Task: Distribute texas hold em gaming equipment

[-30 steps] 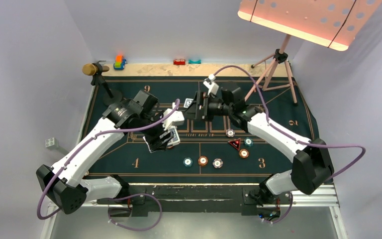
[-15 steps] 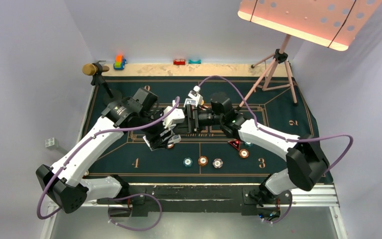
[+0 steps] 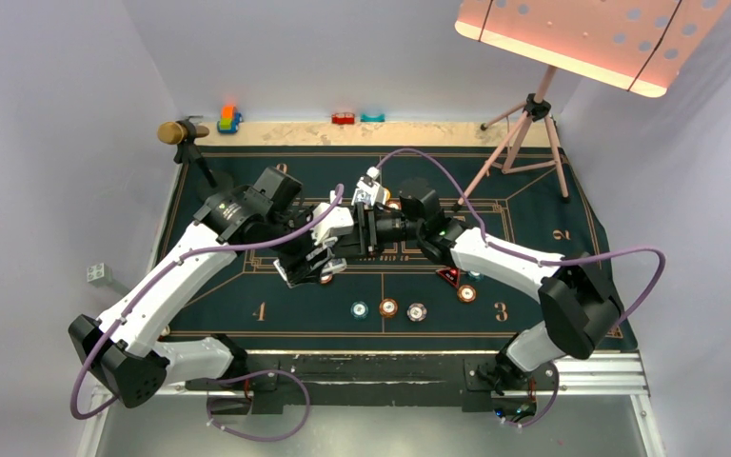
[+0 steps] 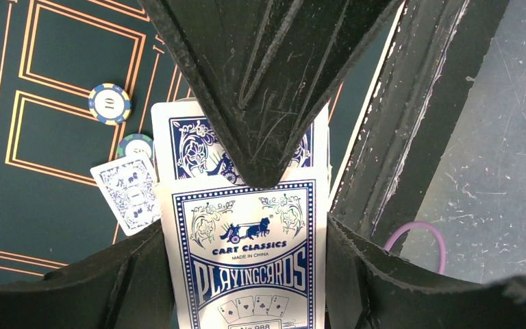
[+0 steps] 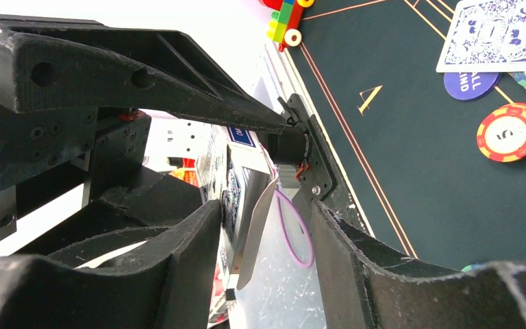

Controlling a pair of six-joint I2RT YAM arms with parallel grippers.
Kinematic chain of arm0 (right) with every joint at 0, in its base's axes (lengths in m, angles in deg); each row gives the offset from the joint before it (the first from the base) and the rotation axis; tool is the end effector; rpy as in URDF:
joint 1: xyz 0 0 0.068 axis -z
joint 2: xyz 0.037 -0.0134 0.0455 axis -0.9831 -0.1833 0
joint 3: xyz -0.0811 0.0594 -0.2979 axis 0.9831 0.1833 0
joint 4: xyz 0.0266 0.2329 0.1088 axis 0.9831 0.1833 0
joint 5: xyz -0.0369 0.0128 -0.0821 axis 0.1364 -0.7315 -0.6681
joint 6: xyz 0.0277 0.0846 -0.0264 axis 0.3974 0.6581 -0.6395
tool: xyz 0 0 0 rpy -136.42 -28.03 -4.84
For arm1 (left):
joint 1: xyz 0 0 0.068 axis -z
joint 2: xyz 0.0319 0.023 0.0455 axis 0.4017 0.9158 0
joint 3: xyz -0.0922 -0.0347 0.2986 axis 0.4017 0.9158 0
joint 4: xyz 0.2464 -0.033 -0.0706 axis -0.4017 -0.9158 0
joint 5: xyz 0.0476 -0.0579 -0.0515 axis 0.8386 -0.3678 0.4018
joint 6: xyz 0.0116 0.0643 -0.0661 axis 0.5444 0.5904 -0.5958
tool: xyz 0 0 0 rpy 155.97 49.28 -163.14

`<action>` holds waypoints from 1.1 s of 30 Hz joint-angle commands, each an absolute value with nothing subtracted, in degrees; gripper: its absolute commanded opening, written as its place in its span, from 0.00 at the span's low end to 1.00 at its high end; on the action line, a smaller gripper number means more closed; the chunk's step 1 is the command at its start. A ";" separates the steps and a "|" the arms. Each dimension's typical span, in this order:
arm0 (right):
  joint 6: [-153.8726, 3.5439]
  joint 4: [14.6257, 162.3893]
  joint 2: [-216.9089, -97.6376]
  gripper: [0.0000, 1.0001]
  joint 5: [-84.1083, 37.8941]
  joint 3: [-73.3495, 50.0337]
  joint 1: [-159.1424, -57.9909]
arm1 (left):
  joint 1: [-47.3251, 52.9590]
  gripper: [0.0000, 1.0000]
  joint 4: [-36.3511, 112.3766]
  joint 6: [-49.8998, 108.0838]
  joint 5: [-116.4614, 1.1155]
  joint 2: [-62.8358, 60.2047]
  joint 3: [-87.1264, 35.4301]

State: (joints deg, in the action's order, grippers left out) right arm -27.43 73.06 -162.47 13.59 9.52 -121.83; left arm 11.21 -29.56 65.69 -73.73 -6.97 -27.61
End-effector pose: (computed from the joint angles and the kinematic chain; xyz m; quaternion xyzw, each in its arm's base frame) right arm 0.2303 0.2893 0.3041 -0.1444 0.7639 0.6136 0.1383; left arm 0.1630 -0.1557 0.3470 0.5182 0.7944 -0.2241 0.2239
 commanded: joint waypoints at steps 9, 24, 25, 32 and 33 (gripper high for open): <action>-26.09 70.14 -159.59 0.51 14.82 12.86 -119.33 | 11.05 0.00 -28.86 65.02 -75.95 -7.94 -30.23; -24.73 69.42 -154.86 0.34 15.60 15.66 -115.35 | 11.04 0.00 -28.88 65.19 -75.76 -8.14 -29.94; -24.46 69.15 -154.37 0.31 15.84 15.88 -115.05 | 11.05 0.00 -28.72 65.19 -75.64 -8.04 -29.87; -23.86 69.52 -151.96 0.20 16.75 16.21 -114.01 | 11.12 0.00 -28.57 65.20 -75.60 -7.97 -29.70; -24.26 70.24 -151.64 0.19 16.60 16.05 -113.80 | 11.06 0.00 -28.60 65.19 -75.67 -7.90 -29.70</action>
State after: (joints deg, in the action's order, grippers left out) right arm -24.11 70.70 -153.93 15.34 15.79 -114.42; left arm 11.21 -29.72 65.67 -73.77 -6.99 -27.61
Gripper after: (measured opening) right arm 0.201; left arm 0.704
